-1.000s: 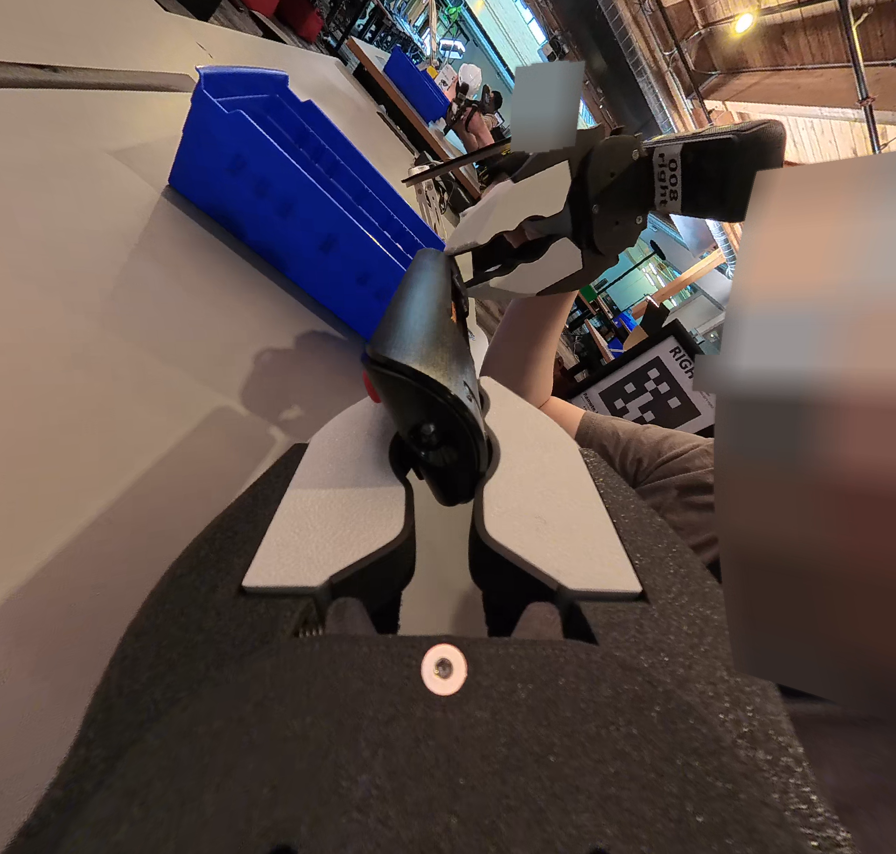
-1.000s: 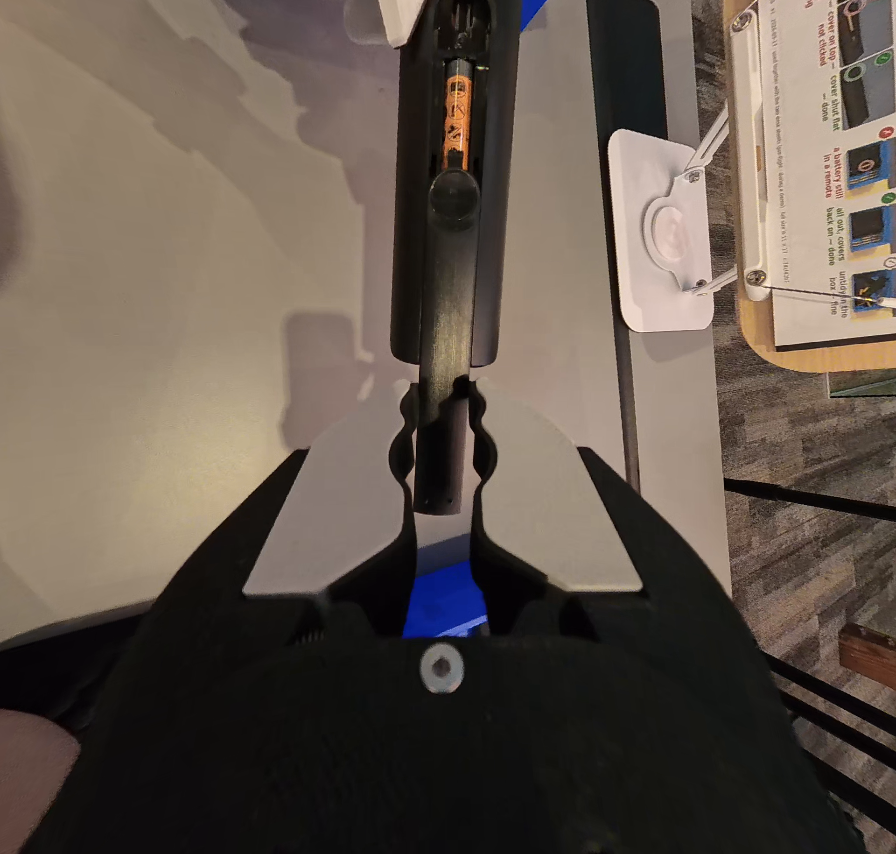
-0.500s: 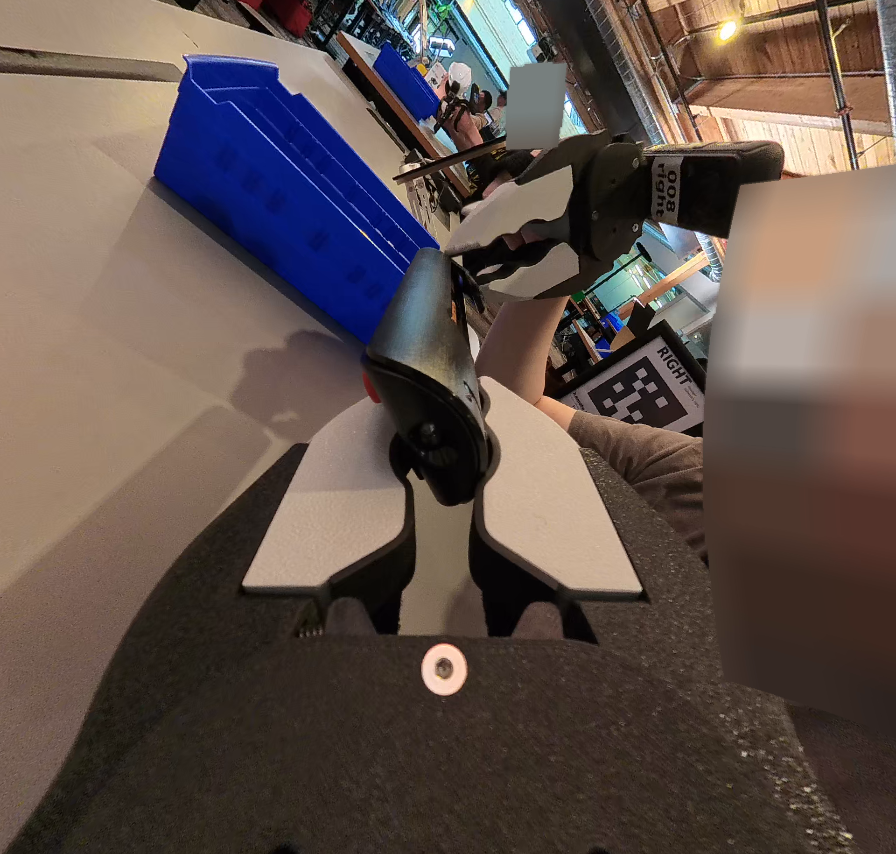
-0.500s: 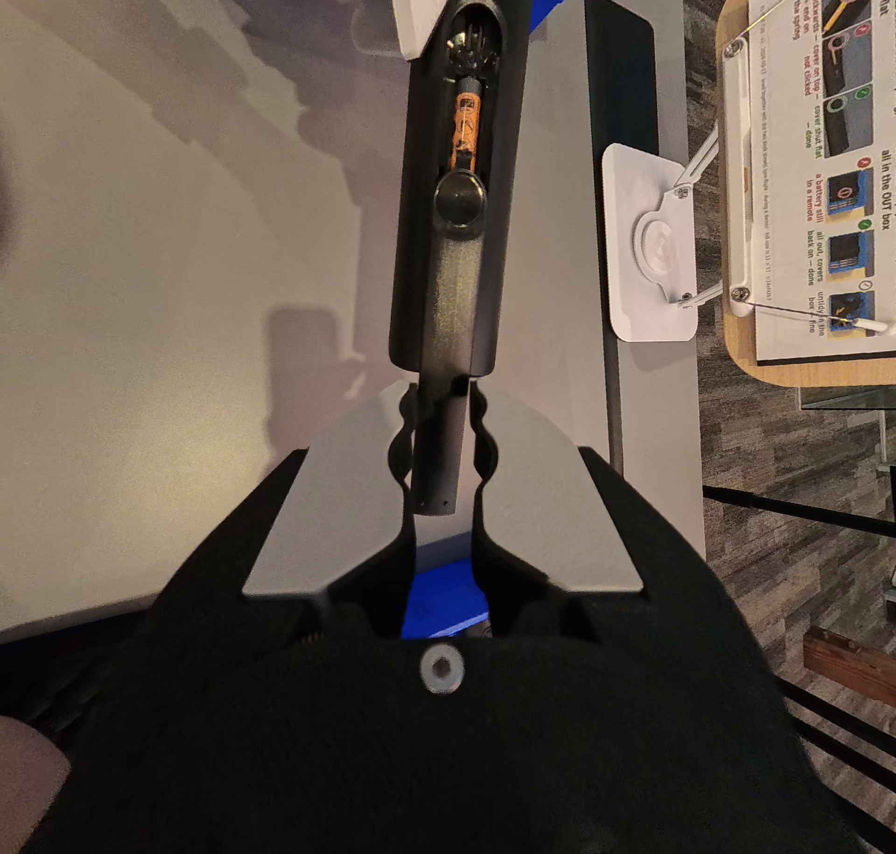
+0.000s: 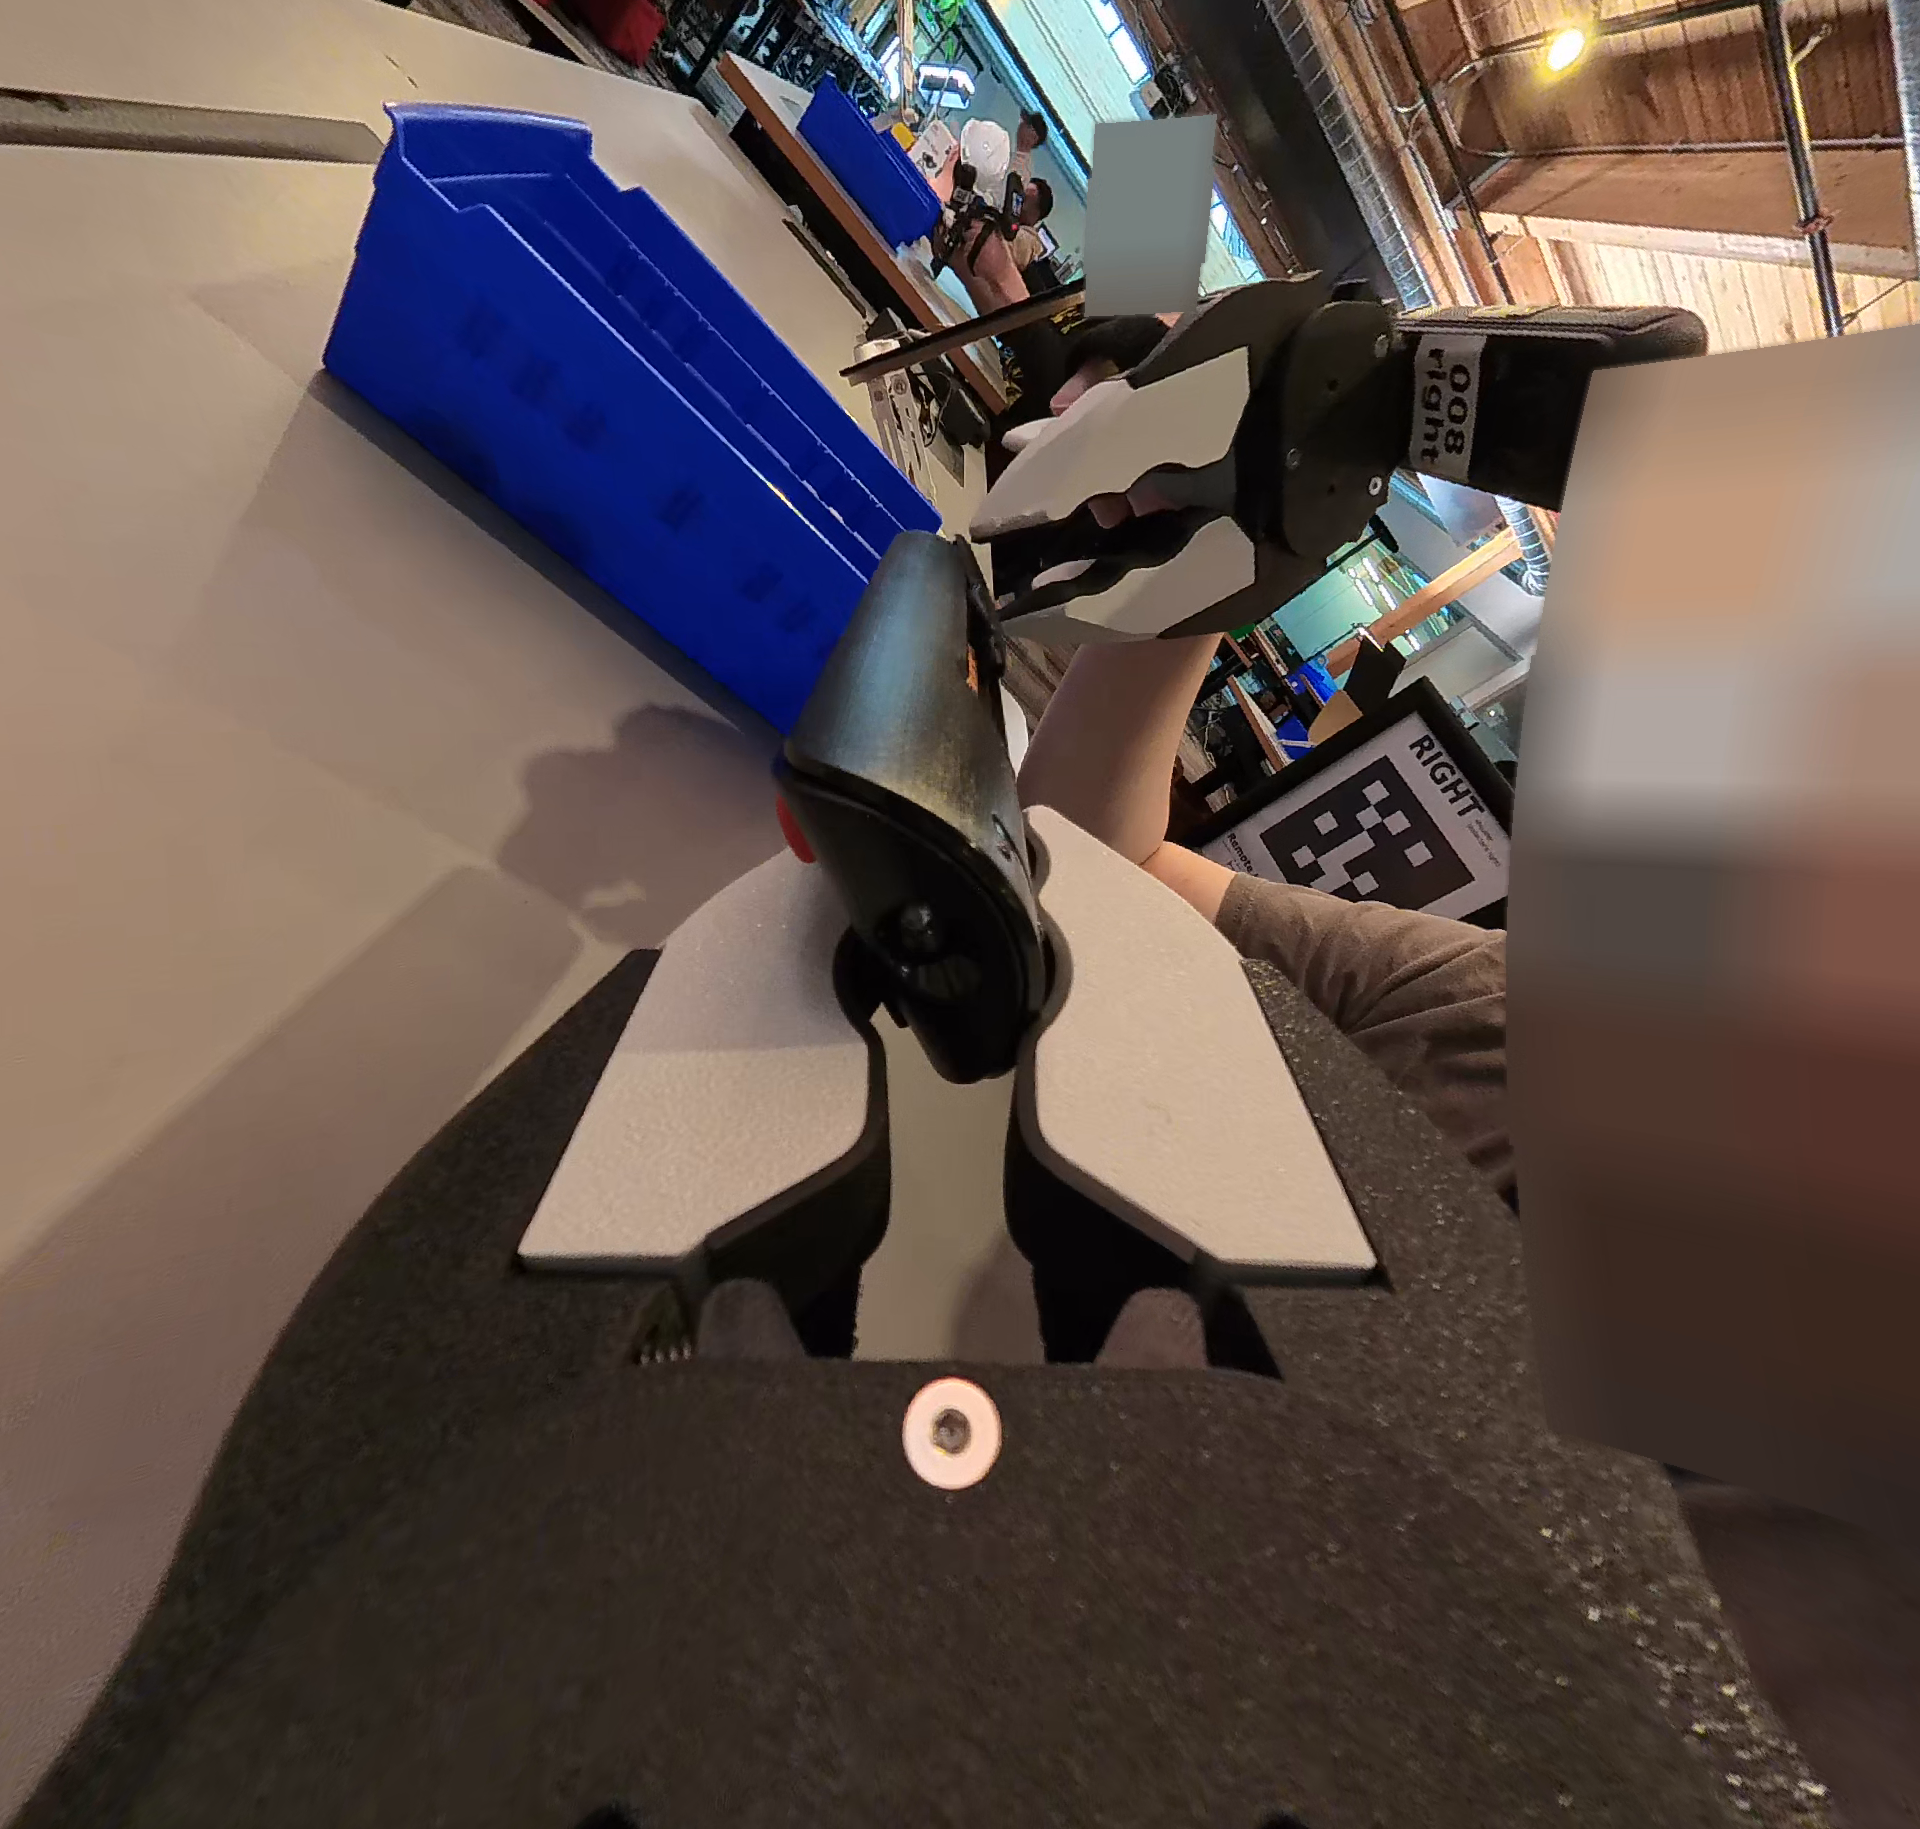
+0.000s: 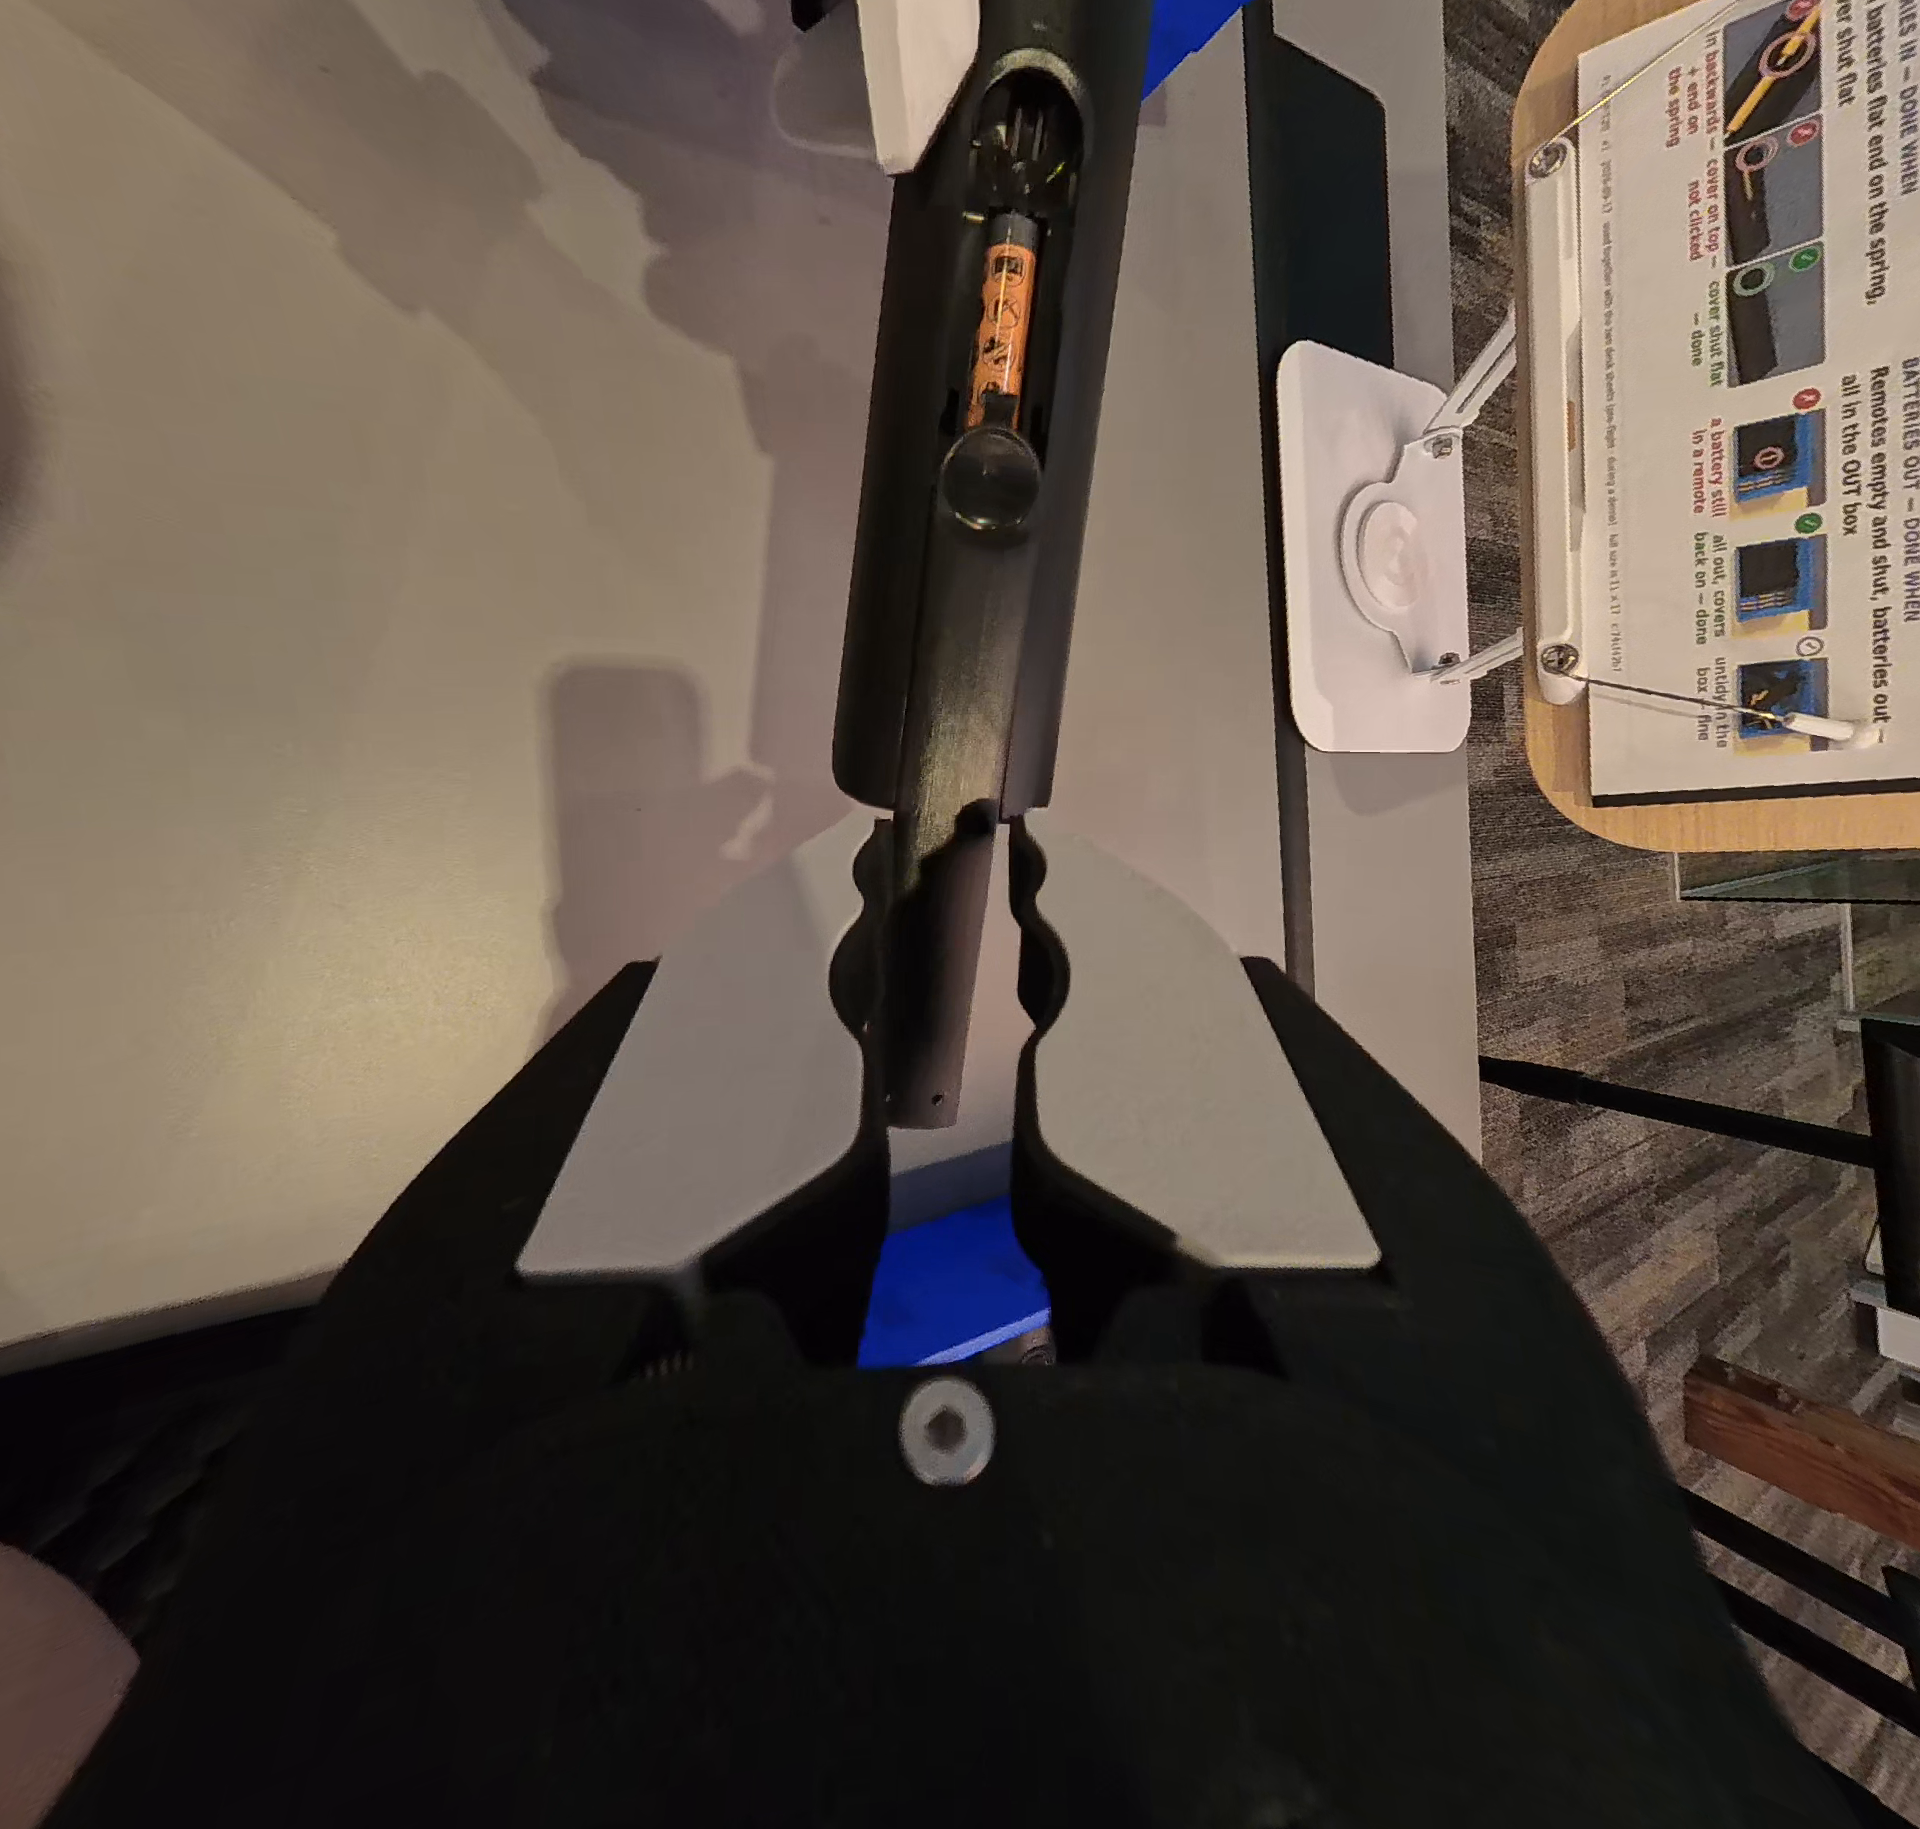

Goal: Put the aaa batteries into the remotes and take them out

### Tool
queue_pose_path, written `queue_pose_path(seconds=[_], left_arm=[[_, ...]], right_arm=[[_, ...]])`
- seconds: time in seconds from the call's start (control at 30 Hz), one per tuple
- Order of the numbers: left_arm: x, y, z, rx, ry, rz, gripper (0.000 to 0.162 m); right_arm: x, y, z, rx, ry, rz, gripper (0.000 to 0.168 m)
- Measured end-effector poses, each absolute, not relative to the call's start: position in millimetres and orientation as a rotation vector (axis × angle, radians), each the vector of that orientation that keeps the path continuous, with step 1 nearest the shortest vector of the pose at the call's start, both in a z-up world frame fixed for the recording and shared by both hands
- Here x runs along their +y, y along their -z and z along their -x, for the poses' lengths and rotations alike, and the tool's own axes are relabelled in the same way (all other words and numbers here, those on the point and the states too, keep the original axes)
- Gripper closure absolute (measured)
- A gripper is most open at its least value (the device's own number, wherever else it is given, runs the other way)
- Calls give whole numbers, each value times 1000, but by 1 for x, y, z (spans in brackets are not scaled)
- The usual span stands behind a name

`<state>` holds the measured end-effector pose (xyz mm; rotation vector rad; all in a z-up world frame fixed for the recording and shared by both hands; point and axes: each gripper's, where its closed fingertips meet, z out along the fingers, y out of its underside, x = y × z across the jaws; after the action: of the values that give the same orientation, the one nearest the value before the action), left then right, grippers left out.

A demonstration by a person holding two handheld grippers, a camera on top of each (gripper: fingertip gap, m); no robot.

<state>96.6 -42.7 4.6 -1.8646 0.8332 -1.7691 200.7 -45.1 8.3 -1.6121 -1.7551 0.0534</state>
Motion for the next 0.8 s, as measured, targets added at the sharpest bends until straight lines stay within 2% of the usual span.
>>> queue_pose_path(seconds=[0.2,0.37,0.47,0.57,0.8], left_arm=[[-43,-4,-97,831,1772,1865,141],[-43,-5,-97,830,1772,1859,141],[-44,-6,-98,836,1772,1855,141],[-45,-7,-98,841,1769,1854,141],[-45,-6,-98,846,1751,1860,141]], right_arm=[[-51,-11,-196,-1767,-92,1584,145],[-51,-38,-184,-1640,-194,1516,145],[-53,-50,-173,-1557,-356,1522,151],[-50,-42,-170,-1563,-388,1563,167],[-44,-14,-167,-1637,-353,1655,166]])
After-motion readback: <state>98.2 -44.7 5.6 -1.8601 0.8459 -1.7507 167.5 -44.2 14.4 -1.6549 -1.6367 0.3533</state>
